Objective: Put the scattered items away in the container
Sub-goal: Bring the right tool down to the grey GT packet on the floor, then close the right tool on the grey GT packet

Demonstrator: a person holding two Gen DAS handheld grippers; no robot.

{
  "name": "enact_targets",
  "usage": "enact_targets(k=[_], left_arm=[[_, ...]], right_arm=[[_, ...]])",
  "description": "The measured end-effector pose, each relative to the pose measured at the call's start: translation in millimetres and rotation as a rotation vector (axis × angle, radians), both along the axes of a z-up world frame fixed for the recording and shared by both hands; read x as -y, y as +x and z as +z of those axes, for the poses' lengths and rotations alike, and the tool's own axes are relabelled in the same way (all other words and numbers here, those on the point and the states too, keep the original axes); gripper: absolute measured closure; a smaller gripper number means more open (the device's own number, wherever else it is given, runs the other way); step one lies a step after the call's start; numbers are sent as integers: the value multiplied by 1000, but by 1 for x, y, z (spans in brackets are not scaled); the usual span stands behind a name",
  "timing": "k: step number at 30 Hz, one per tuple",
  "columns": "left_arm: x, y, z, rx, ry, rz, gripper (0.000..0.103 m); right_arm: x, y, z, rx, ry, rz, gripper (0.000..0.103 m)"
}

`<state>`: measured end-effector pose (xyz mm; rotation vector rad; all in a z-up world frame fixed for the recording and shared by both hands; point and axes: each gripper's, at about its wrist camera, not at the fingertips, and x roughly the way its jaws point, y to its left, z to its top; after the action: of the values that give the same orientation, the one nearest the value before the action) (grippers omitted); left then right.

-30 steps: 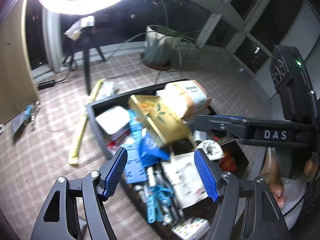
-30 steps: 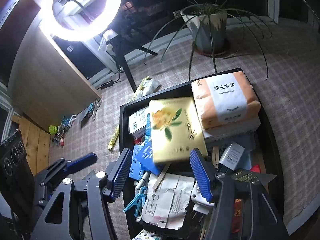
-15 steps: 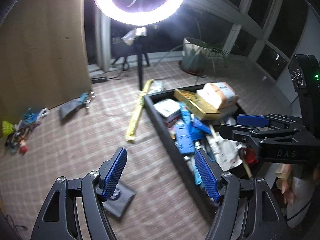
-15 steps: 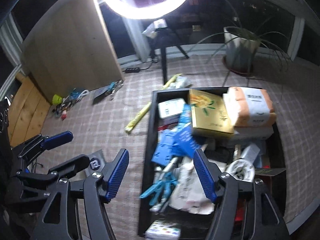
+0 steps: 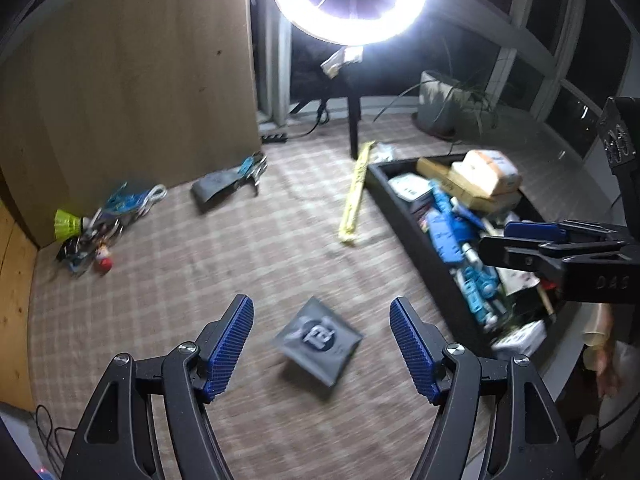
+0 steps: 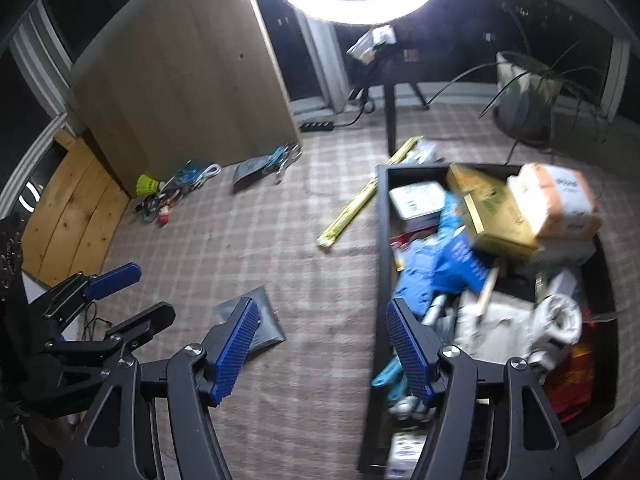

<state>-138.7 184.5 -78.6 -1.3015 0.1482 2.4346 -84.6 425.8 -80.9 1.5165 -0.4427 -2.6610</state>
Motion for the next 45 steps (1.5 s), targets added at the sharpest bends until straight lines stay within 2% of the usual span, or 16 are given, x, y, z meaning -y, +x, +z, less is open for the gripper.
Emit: enact_targets(k=[4, 7, 11, 16, 19, 23, 28, 31, 32, 34, 36, 37, 42, 45], left_arm=[[32, -6, -24, 66, 0, 63, 26], [50, -7, -43, 105, -1, 96, 26], [64, -7, -72, 184, 68, 103, 26], [54, -5, -107, 272, 152, 67, 26], [36, -4, -127, 309, 161, 55, 26], [19, -5, -138, 325, 167, 52, 26], [10, -10, -141, 326, 188, 64, 28], [12, -13, -144, 342, 205, 75, 38], [12, -13, -146, 349, 205, 81, 43], [13, -13, -147, 353, 201, 87, 56], [11, -12, -147, 351, 187, 81, 75], [10, -12, -146, 348, 181, 75, 75], [6, -11, -131, 310, 209, 42, 86], [2, -11, -119, 293, 227, 20, 86]], right_arm=[[15, -5, -10, 25, -59, 24, 40], [31, -12, -21, 48, -62, 50, 40], [46, -29, -43, 108, -109, 89, 40], [55, -60, -86, 211, -171, 99, 40], [60, -76, -111, 269, -190, 102, 40], [65, -89, -132, 303, -205, 112, 40], [70, -96, -144, 321, -207, 128, 40], [70, -95, -149, 335, -241, 139, 40], [72, -95, -150, 337, -250, 147, 44], [73, -92, -152, 339, -244, 158, 51], [71, -90, -153, 347, -264, 161, 61], [70, -89, -154, 354, -292, 158, 67], [70, -80, -153, 342, -325, 152, 70], [69, -75, -150, 337, -374, 153, 80]])
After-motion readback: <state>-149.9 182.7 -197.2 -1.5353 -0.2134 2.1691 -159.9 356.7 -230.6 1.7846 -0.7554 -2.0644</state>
